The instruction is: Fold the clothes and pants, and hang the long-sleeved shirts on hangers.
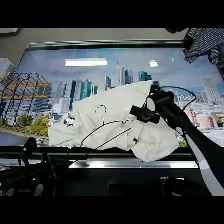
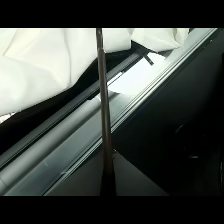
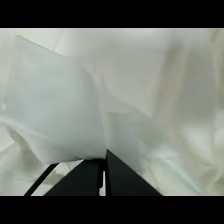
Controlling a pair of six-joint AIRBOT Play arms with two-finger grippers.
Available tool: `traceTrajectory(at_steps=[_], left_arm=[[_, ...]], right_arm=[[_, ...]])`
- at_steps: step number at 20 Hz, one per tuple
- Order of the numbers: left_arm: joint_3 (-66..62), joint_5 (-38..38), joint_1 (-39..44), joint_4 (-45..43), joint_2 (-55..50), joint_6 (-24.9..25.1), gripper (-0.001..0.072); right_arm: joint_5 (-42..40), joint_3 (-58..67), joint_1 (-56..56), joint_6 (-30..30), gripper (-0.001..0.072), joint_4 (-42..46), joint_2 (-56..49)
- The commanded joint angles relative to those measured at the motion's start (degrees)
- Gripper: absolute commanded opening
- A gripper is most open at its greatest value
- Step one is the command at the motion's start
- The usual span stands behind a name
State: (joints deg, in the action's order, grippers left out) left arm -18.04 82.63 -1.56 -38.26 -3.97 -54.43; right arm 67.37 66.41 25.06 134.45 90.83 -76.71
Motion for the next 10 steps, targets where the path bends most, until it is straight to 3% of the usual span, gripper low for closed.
traceTrajectory(at_steps=[1,7,10], left_arm=[[0.1,-4.2,5.3,-2.1,0.0,-0.3,0.0014],[0.1,-7.8,6.3,-3.5,-2.6,0.1,0.0015],[0.0,-7.7,6.3,-1.1,-4.6,4.3,0.0015]], right_arm=[[0.0,0.1,0.0,-3.1,0.0037,-3.2,1.2],[2.0,0.0,0.0,-4.7,0.0037,-3.8,6.8],[4.1,0.0,0.0,-4.6,0.0036,-3.8,9.6]])
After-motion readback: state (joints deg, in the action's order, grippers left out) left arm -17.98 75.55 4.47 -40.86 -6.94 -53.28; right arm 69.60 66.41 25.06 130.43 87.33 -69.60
